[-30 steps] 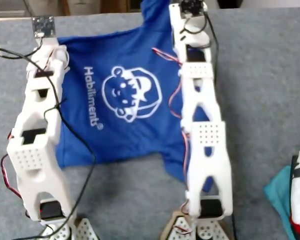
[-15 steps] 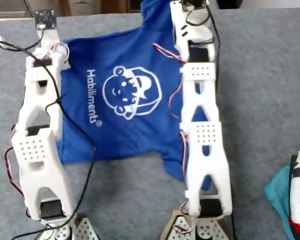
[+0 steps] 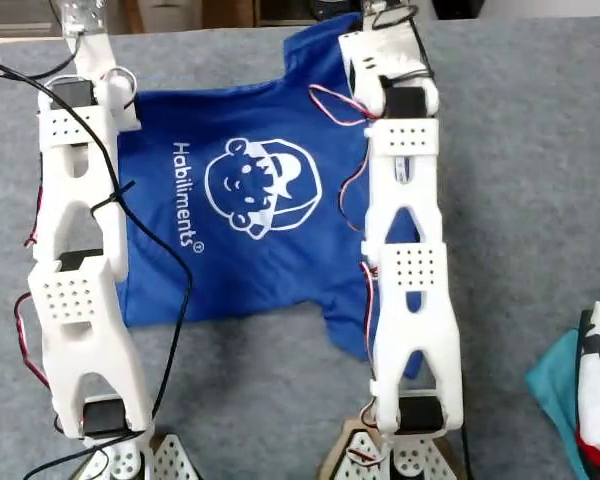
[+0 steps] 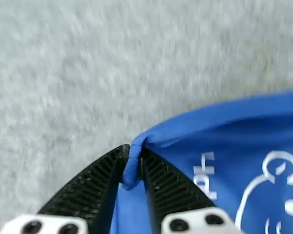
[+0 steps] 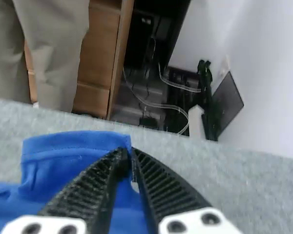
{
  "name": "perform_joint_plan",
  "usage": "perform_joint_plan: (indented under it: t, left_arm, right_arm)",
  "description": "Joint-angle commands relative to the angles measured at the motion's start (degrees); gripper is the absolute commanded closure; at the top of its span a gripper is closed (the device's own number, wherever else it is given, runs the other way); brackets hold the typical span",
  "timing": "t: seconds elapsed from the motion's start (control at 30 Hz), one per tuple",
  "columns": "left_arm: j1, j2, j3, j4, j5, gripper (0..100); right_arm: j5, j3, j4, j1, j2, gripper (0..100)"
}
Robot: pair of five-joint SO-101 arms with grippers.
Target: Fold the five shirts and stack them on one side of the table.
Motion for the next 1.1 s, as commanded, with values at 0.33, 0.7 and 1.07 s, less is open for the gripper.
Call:
perform_joint_plan:
  t: [0.33,0.7,1.07]
  left_arm:
    - [0.8,-1.0,0.3,11.0,-0.9,98]
    - [4.5,-1.5,10.1,19.5,-6.1,98]
    - [4.0,-1.6,17.6,20.1,-8.2,98]
  right_arm:
    - [-3.3,-3.2,32.5,2.5,-18.2,99.3]
    - [-6.4,-2.9,47.0,6.3,-24.7,99.4]
    - [-3.8,-1.7,47.2,9.5,-25.5,99.4]
